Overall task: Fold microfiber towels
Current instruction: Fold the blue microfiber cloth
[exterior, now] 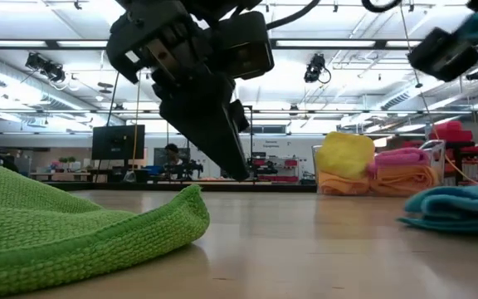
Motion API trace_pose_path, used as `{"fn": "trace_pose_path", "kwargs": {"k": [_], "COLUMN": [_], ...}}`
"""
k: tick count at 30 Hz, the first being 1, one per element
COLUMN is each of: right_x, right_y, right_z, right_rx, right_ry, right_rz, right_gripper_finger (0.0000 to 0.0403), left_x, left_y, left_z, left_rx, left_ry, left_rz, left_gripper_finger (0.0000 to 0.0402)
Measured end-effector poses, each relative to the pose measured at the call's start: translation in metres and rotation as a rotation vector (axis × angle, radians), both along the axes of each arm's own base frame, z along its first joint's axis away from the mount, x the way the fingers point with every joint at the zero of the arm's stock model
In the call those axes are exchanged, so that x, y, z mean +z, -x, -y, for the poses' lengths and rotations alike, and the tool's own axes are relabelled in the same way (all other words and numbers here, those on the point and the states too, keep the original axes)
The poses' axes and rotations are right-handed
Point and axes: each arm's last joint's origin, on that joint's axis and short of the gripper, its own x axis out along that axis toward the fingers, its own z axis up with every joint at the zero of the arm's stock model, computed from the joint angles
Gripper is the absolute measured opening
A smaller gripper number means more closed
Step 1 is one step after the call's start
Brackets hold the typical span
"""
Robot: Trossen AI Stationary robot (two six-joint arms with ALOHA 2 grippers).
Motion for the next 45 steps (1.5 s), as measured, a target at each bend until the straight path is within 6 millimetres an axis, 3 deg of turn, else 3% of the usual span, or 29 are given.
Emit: {"fn": "trace_pose_path", "kwargs": {"k": [5, 16, 26, 31, 35, 41, 45], "right_x": [-0.004, -0.061, -0.065, -0.072, -0.076, -0.076, -0.056], "right_y": [-0.009, -0.039, -0.046, -0.046, -0.046, -0.046, -0.049], "right_z": [0.005, 0.027, 0.038, 0.041, 0.046, 0.05, 0.058], "right_rx": [-0.056, -0.025, 0.069, 0.084, 0.072, 0.036, 0.006], "right_ry": [-0.005, -0.077, -0.048, 0.062, 0.071, 0.08, 0.099], "right_rz": [0.008, -0.123, -0.015, 0.043, 0.055, 0.038, -0.002], "right_gripper_finger": [0.001, 0.001, 0.001, 0.0014, 0.004, 0.0113, 0.0157], "left_x": [0.001, 0.002, 0.003, 0.003, 0.003, 0.003, 0.003], "left_y": [-0.002, -0.003, -0.003, -0.003, -0.003, -0.003, -0.003], "left_z": [0.0, 0.002, 0.002, 0.002, 0.002, 0.002, 0.002], "left_rx": [-0.021, -0.04, -0.064, -0.072, -0.073, -0.073, -0.074], "left_ry": [-0.029, -0.036, -0.053, -0.058, -0.058, -0.058, -0.058], "left_rz": [0.039, 0.061, 0.072, 0.075, 0.075, 0.075, 0.077], "left_gripper_finger": [0.0031, 0.0023, 0.003, 0.002, 0.0016, 0.0023, 0.0022]}}
